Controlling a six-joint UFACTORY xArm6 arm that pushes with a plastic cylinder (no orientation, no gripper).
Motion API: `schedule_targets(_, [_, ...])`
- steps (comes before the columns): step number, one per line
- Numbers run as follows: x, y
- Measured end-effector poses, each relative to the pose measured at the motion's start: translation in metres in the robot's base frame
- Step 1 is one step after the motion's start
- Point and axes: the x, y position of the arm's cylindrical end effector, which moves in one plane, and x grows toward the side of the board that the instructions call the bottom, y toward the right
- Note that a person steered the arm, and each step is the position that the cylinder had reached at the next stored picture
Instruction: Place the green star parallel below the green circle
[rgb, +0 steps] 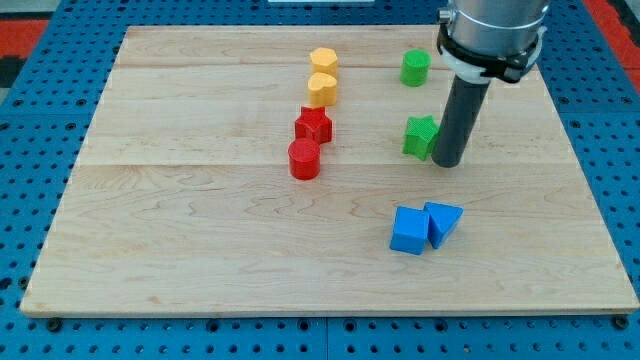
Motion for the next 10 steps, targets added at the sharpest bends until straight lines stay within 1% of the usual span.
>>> schedule_targets(1, [-0.045, 0.0])
schedule_targets(2, [-0.034, 0.023])
schedule_targets(3, [0.004, 0.039])
schedule_targets(4, [0.005, 0.005])
schedule_targets(5, [-0.004, -0.02])
schedule_targets(7, [-0.027, -0.042])
schedule_targets(10, [-0.039, -0.097])
